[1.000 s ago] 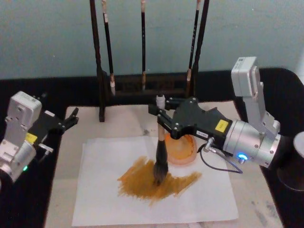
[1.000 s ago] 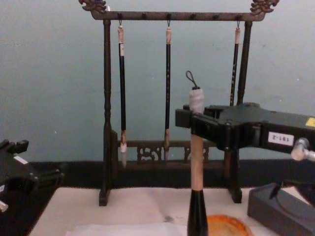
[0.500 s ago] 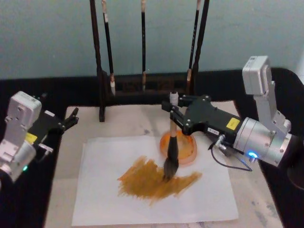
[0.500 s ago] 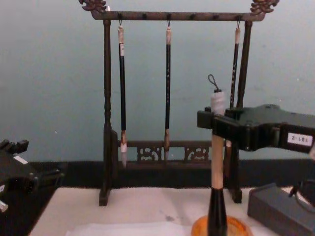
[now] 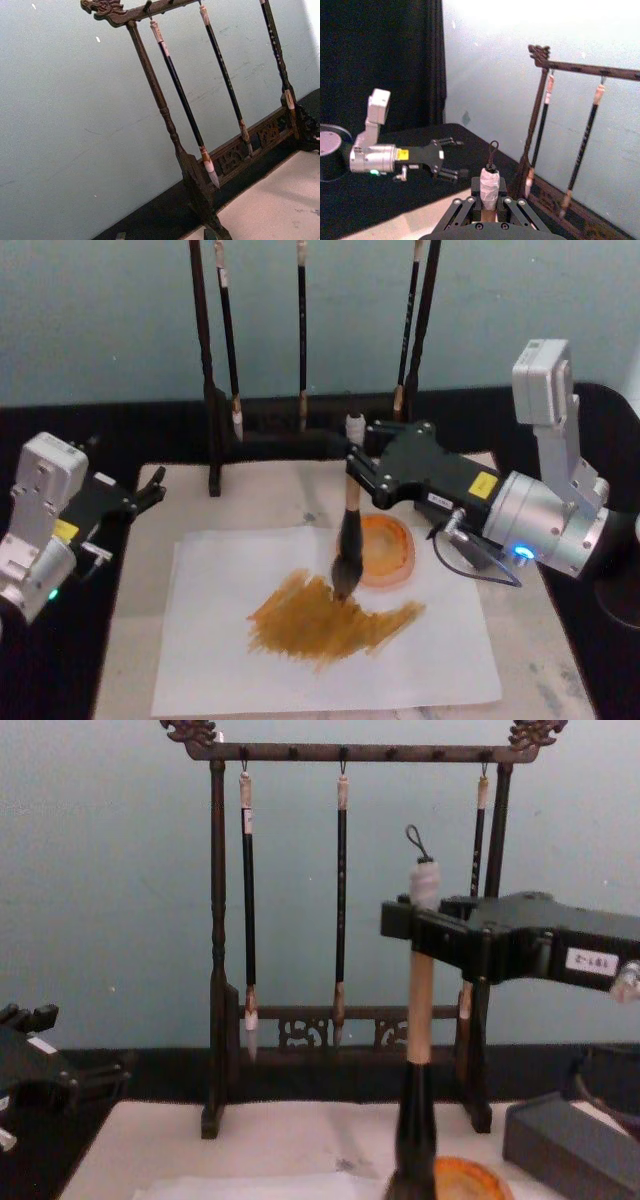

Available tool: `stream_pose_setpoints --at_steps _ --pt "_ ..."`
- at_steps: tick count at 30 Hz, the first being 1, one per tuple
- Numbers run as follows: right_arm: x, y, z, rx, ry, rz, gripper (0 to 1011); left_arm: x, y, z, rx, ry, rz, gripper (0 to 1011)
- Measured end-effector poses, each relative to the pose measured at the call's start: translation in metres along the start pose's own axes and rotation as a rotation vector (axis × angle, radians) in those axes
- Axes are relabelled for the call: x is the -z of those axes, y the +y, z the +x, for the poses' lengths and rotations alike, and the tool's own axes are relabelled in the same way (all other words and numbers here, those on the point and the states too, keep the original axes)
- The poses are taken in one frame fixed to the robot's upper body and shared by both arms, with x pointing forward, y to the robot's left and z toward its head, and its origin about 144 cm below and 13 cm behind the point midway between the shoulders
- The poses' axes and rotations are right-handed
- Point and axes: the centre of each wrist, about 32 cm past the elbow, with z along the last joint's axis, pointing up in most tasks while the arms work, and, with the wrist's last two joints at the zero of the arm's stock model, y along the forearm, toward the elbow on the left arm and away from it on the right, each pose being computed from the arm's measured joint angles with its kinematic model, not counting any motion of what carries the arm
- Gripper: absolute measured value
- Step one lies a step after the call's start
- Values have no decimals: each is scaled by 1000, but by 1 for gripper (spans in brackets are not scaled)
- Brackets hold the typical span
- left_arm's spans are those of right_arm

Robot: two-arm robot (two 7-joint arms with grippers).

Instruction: Pick up the brush from the inkstone, write on the paper, then place the brush back to its original position.

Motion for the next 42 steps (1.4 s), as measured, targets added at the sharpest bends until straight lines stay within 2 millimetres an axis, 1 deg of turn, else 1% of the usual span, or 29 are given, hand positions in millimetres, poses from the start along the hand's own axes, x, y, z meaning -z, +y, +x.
stream_pose_setpoints --at_steps 3,9,19,23,33,42 --pt "-1 5 -2 -18 3 14 160 0 0 0 0 0 0 1010" --pt "4 15 -7 -53 24 18 160 0 0 0 0 0 0 1010" --pt "12 21 -12 -78 50 -1 160 0 0 0 0 0 0 1010" --pt "14 19 -12 -74 53 -8 160 0 0 0 0 0 0 1010" --pt "19 6 -6 -6 56 -36 160 0 0 0 0 0 0 1010" --pt "15 -2 0 35 43 -27 160 0 0 0 0 0 0 1010"
